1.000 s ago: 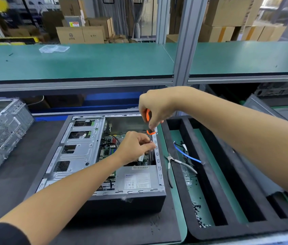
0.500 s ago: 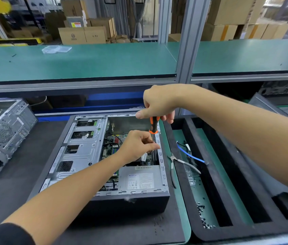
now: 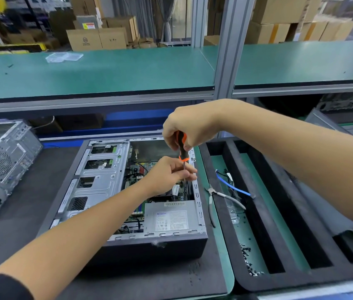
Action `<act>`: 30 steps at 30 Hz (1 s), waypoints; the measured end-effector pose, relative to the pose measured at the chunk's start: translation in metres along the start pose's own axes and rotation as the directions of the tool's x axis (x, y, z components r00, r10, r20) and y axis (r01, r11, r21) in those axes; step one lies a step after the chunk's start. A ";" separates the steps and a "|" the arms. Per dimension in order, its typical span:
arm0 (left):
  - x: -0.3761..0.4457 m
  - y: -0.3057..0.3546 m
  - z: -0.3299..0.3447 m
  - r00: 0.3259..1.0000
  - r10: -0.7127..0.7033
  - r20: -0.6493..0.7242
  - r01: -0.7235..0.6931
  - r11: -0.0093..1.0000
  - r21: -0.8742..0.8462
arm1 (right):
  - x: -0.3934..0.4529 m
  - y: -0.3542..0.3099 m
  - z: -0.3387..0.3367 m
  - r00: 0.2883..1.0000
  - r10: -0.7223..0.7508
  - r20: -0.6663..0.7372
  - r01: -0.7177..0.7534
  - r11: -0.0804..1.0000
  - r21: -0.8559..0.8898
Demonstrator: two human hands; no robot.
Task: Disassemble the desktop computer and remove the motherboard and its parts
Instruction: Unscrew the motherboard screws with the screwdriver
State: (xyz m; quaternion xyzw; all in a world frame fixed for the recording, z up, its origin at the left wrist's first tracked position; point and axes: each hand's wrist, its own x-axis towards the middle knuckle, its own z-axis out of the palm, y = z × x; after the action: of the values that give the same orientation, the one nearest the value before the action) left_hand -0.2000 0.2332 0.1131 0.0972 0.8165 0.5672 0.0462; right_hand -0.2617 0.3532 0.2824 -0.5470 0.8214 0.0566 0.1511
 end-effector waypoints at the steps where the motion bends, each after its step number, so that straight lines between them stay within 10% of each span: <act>1: 0.000 -0.001 0.000 1.000 -0.003 -0.007 0.004 1.000 0.009 | 0.000 0.000 0.000 1.000 -0.009 -0.005 0.009 1.000 0.022; 12: 0.004 -0.001 0.004 0.991 -0.011 -0.132 0.014 1.000 0.017 | 0.000 0.003 0.008 0.956 0.283 -0.082 -0.262 0.944 0.202; 25: 0.004 0.000 0.013 0.990 0.001 -0.140 0.011 0.996 0.089 | -0.010 -0.001 -0.001 0.994 0.056 0.099 -0.069 0.989 0.130; 30: 0.002 -0.001 0.009 0.988 -0.003 -0.155 0.016 0.997 0.078 | -0.008 -0.001 0.002 0.970 0.240 -0.026 -0.233 0.958 0.170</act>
State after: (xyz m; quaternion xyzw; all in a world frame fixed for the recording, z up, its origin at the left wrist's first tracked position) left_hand -0.2001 0.2409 0.1089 0.0509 0.8400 0.5399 -0.0184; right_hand -0.2579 0.3606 0.2828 -0.4316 0.8861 -0.0070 0.1692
